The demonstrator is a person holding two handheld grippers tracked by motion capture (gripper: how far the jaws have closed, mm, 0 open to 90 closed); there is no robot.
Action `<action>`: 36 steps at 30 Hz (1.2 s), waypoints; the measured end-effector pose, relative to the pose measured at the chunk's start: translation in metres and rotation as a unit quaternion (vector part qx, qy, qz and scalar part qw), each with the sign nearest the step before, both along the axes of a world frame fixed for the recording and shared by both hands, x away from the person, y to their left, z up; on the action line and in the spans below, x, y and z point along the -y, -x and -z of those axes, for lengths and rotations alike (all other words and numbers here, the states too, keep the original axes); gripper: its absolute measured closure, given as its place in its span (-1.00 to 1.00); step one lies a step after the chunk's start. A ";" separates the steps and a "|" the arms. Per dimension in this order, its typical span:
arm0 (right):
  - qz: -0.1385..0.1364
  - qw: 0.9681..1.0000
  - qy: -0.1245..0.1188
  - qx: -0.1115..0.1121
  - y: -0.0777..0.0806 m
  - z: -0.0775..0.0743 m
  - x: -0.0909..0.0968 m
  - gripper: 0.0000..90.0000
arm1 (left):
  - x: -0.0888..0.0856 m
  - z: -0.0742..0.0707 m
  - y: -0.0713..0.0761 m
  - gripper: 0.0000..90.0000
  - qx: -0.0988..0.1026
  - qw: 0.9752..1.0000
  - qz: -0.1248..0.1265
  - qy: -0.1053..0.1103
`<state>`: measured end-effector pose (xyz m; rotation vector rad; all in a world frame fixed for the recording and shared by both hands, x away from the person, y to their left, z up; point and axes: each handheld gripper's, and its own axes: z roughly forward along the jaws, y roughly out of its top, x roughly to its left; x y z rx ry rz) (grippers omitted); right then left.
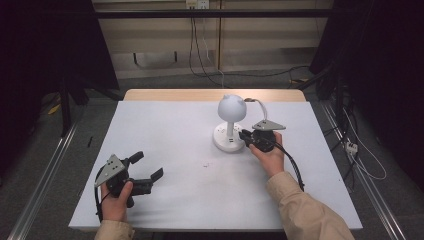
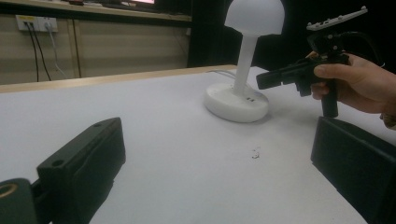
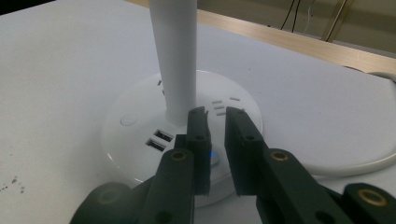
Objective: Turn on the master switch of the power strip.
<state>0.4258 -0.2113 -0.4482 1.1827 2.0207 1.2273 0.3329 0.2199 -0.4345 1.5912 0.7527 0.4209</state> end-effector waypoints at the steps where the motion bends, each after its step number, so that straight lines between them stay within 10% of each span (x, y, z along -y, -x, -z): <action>1: 0.003 1.000 -0.006 -0.002 0.000 0.000 0.000 0.73 | 0.000 0.000 0.000 -0.94 0.000 1.000 0.000 -0.001; 36: -0.011 0.999 -0.044 -0.025 0.026 -0.004 0.010 -0.54 | 0.002 0.003 -0.001 -0.94 -0.006 1.000 0.006 -0.005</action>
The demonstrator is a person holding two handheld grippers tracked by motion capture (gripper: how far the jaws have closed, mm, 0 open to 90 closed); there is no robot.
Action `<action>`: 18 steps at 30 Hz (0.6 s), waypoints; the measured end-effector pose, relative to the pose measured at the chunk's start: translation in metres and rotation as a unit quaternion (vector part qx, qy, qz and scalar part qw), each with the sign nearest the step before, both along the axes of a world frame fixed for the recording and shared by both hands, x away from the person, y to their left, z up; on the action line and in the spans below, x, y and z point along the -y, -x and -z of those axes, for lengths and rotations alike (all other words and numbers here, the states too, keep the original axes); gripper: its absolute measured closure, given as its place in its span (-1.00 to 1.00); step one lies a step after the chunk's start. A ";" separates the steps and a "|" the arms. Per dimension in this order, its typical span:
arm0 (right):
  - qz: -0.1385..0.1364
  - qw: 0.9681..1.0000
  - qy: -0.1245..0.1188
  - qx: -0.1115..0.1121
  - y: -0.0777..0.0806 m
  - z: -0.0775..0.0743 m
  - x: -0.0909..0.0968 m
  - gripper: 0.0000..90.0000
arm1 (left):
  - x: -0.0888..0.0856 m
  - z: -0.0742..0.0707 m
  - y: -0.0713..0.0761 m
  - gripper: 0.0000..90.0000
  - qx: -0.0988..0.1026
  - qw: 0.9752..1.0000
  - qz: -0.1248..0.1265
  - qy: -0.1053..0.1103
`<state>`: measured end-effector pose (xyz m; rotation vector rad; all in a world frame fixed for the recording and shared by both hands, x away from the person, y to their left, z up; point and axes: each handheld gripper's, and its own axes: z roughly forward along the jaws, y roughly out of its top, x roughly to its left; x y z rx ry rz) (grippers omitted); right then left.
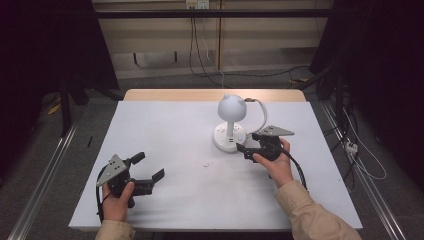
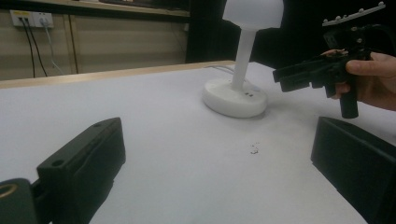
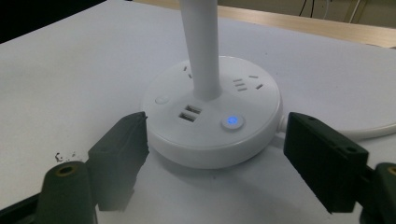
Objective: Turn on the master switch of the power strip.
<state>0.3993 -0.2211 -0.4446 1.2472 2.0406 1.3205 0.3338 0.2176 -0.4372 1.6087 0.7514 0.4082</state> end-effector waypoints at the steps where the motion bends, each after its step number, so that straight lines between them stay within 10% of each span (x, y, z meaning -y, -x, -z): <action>1: -0.001 1.000 0.004 0.002 0.001 0.000 0.000 -0.55 | 0.000 0.000 0.000 -0.94 0.000 1.000 0.000 0.000; 18: -0.019 1.000 -0.005 0.001 0.023 0.002 0.006 -0.68 | 0.000 0.001 0.000 -0.94 -0.001 1.000 0.000 -0.003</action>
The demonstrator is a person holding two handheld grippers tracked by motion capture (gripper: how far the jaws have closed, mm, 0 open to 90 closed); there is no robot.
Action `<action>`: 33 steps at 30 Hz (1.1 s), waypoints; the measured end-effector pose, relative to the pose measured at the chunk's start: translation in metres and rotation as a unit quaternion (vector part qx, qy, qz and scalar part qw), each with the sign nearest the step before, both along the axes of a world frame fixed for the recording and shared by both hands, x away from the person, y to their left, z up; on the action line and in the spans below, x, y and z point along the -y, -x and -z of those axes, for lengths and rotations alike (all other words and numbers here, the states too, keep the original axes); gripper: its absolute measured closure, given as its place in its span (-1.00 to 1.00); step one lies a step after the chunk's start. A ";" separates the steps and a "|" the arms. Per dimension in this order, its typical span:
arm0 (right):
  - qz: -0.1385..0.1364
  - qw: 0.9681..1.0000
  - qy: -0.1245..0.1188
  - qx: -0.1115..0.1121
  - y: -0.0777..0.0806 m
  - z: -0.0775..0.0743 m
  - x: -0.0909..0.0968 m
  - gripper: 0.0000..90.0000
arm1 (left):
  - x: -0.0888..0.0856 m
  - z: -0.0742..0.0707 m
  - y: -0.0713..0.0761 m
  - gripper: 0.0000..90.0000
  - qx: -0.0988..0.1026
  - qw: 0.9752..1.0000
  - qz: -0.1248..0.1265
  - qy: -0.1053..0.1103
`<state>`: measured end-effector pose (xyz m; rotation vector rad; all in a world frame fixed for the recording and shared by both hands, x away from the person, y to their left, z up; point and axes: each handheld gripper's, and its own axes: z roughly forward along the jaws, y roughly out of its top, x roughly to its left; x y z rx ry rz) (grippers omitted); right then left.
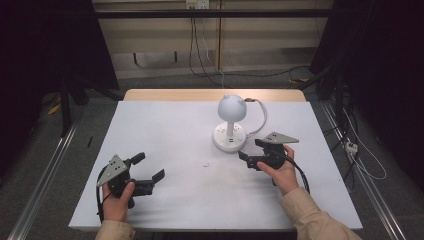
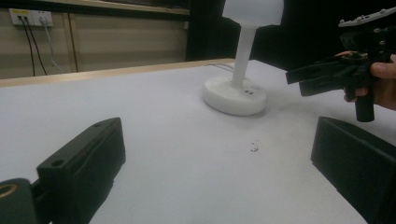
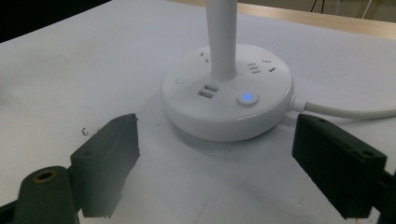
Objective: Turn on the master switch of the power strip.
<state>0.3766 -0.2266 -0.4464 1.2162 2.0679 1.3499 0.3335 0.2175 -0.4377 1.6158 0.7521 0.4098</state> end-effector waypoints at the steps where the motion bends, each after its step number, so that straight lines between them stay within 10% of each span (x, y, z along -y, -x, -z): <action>1: 0.000 1.000 -0.002 -0.001 0.001 0.000 0.001 -0.67 | 0.000 0.000 0.000 -0.94 0.000 1.000 0.000 -0.001; 33: -0.017 1.000 -0.002 -0.002 0.034 0.001 0.020 -0.75 | -0.001 0.000 0.001 -0.94 0.000 1.000 -0.002 -0.001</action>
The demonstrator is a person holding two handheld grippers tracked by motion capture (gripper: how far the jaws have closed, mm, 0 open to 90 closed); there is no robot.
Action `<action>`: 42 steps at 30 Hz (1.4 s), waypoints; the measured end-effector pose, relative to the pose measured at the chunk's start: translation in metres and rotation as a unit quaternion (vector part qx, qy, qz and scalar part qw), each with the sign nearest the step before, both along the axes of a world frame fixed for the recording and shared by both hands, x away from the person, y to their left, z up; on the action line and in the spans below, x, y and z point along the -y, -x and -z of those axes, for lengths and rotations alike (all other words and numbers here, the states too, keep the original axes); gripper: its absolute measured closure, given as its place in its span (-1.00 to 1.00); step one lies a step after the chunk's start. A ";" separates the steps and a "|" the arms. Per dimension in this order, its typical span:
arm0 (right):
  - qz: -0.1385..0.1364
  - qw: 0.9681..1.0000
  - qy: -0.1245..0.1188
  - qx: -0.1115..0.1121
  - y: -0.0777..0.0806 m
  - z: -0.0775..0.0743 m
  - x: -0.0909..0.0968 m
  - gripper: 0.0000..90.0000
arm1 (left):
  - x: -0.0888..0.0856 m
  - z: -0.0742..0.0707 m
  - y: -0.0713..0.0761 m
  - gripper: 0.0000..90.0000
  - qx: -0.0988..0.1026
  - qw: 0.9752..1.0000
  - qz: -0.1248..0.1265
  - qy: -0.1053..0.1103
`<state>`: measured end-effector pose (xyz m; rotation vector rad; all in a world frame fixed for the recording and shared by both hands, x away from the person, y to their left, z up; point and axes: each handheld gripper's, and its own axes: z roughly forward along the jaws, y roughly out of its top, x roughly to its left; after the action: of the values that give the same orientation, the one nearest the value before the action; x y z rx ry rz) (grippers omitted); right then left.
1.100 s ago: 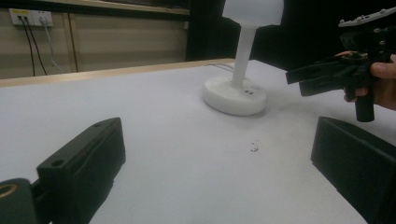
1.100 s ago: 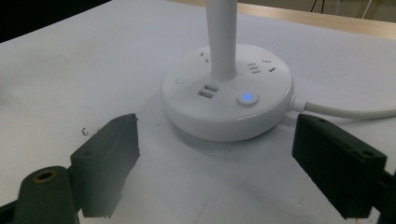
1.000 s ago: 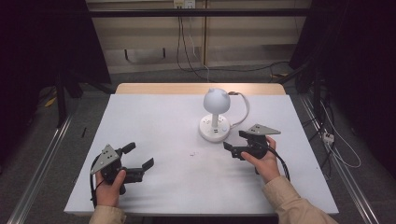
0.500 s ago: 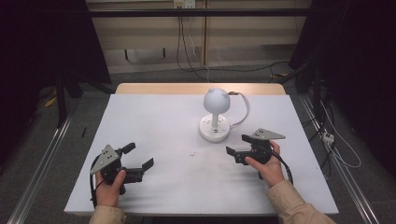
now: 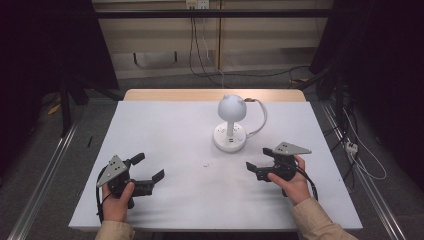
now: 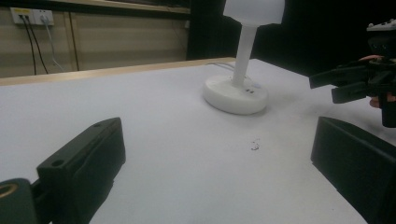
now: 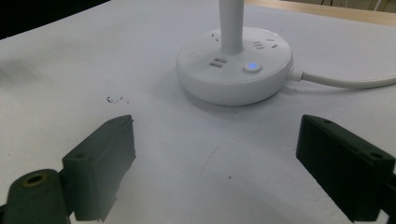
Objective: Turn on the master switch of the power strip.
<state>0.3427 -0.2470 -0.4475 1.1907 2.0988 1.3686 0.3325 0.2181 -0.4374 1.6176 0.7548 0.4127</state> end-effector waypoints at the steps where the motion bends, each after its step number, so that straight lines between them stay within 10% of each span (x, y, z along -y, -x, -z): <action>1: 0.000 1.000 -0.001 -0.001 0.001 0.000 0.001 -0.75 | 0.000 0.000 0.000 -0.94 0.000 1.000 0.000 -0.001; 42: 0.004 1.000 -0.006 0.007 0.032 0.003 0.026 -0.76 | -0.001 0.001 0.000 -0.94 -0.002 1.000 -0.001 -0.004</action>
<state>0.3103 -0.2730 -0.4503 1.1880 2.0772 1.3841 0.3326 0.2186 -0.4385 1.6256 0.7585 0.4132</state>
